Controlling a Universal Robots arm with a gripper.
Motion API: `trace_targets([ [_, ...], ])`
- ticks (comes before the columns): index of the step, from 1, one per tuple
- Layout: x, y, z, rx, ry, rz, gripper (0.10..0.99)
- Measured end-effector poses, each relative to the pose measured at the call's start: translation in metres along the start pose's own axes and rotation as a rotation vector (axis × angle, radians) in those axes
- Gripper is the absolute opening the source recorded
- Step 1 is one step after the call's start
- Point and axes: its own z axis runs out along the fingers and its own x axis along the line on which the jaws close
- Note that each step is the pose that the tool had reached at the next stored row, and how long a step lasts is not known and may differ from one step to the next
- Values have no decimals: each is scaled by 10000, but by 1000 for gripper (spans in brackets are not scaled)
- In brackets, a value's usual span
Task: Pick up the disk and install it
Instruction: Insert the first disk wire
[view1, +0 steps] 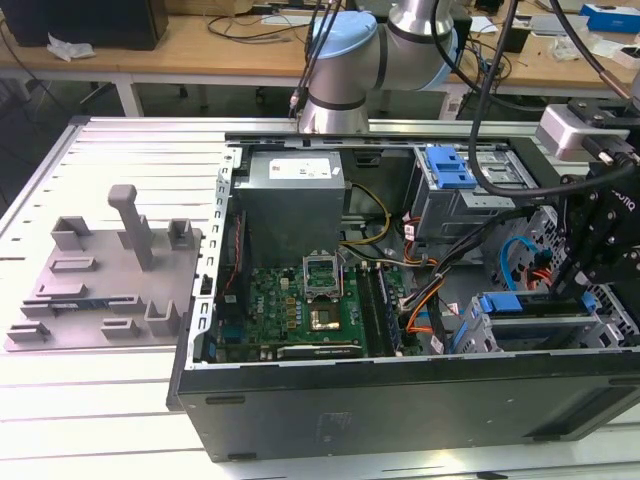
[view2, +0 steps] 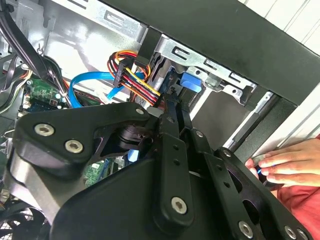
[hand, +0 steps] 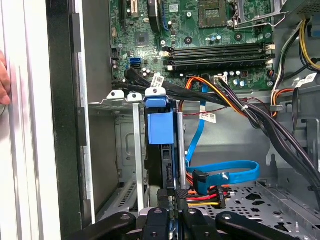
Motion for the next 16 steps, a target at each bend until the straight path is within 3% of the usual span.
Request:
trace_targets([
  [16, -11, 1, -4, 1, 20, 0, 165],
])
